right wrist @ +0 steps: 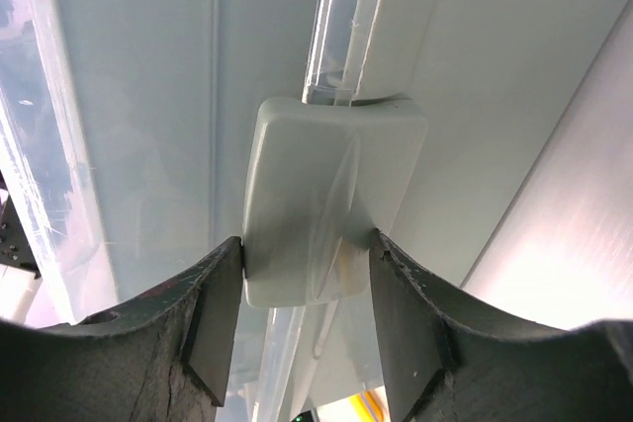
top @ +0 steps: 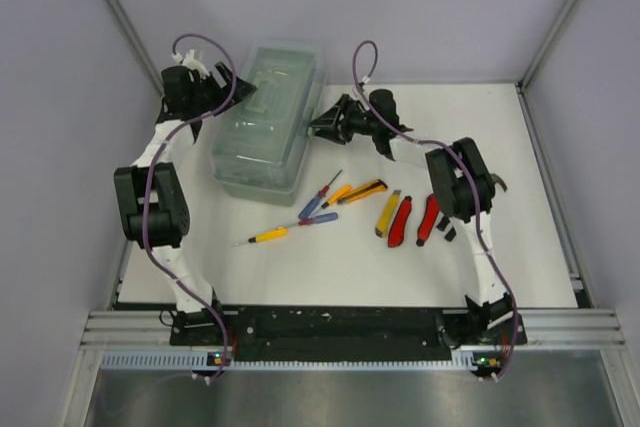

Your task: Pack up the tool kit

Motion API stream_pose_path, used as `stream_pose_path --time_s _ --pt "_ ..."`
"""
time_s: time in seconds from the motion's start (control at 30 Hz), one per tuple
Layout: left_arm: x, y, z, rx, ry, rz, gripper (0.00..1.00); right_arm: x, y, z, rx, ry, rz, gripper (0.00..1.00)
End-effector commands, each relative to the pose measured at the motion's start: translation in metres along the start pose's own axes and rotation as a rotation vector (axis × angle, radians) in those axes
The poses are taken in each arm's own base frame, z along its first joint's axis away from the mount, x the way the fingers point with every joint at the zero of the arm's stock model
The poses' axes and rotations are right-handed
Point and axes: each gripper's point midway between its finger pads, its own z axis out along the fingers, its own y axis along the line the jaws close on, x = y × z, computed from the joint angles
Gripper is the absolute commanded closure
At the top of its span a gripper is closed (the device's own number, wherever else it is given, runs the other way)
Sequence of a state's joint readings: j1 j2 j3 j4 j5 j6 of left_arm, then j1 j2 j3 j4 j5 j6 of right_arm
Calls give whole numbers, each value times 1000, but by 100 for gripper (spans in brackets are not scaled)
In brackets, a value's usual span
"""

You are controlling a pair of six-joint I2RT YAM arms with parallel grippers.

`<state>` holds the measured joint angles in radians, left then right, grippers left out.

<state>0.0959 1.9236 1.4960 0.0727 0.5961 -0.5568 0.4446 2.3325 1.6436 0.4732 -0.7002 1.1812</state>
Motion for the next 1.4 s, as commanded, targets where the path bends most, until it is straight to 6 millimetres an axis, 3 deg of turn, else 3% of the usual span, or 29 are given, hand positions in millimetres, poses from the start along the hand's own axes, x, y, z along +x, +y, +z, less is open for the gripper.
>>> stream_pose_path --time_s 0.0,0.17,0.23,0.33,0.57,0.63,0.7,0.8,0.9,1.07,1.23,1.37 --pt "182 -10 6 0 530 -219 11 29 64 22 -85 -18 -119 66" --pt "177 -9 7 -21 522 -203 11 34 40 20 -100 -8 -34 31" --pt "178 -9 7 -17 526 -207 11 36 32 19 -109 -1 -5 23" --pt "184 -11 6 0 544 -229 11 39 36 21 -178 10 13 20" --pt "198 -18 2 49 578 -290 11 34 73 21 -413 34 30 20" --pt "204 -22 2 60 593 -295 12 37 78 22 -432 48 12 21" --pt "211 -25 2 70 614 -300 13 42 82 24 -431 66 -13 30" --pt "223 -29 3 77 646 -315 16 43 81 28 -393 81 -37 59" --pt "234 -31 3 68 670 -333 18 40 78 30 -339 65 -55 69" --pt "248 -29 0 39 693 -349 20 34 78 29 -265 33 -66 75" --pt "251 -27 -2 21 692 -350 21 23 92 26 -221 -23 -96 75" --pt "253 -26 -1 16 693 -348 22 16 92 24 -164 -54 -104 76"
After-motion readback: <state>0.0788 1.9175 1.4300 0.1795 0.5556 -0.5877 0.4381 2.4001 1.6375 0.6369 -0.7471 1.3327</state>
